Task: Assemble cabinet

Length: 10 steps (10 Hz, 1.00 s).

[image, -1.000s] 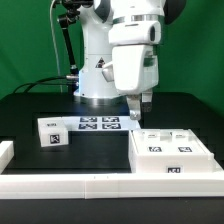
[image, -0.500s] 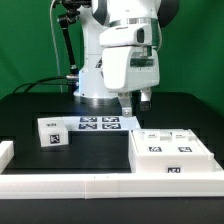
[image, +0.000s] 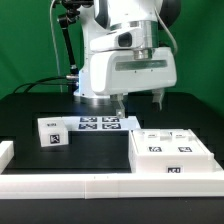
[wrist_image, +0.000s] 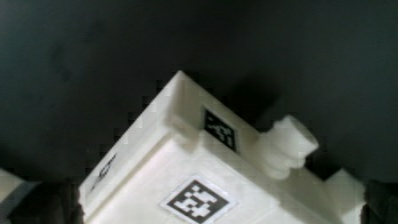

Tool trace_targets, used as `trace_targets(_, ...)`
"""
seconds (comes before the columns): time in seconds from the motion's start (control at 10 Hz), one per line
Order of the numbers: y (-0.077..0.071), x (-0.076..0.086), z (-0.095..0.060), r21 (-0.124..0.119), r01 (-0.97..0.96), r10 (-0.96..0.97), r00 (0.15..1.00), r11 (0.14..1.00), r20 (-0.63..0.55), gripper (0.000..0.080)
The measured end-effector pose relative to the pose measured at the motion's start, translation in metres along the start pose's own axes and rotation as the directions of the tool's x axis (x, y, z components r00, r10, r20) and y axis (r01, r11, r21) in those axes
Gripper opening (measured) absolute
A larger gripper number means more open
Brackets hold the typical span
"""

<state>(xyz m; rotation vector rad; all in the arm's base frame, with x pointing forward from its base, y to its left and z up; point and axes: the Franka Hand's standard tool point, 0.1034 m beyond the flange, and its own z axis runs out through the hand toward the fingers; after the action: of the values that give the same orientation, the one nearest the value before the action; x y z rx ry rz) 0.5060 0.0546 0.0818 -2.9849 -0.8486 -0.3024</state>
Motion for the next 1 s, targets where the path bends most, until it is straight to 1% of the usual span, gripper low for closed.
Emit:
trace_targets(0.2, -0.005, 0.0, 0.002, 0.015, -0.144, 0.144, 0.99, 0.989, 0.0, 0.0798)
trace_targets(0.3, -0.005, 0.0, 0.002, 0.016, -0.16, 0.16, 0.987, 0.987, 0.0, 0.0798)
trace_targets(0.4, -0.005, 0.0, 0.002, 0.02, -0.243, 0.243, 0.97, 0.97, 0.001, 0.0798)
trace_targets(0.6, -0.007, 0.001, 0.002, 0.025, -0.348, 0.348, 0.937, 0.937, 0.003, 0.0798)
trace_targets(0.7, -0.018, 0.007, 0.004, 0.023, -0.445, 0.445, 0.895, 0.895, -0.009, 0.0798)
trace_targets(0.8, -0.025, 0.009, 0.01, 0.021, -0.525, 0.525, 0.851, 0.851, -0.017, 0.0798)
trace_targets(0.9, -0.025, 0.008, 0.017, 0.015, -0.553, 0.553, 0.832, 0.833, -0.033, 0.0798)
trace_targets(1.0, -0.026, 0.005, 0.025, 0.015, -0.63, 0.63, 0.776, 0.777, -0.037, 0.0798)
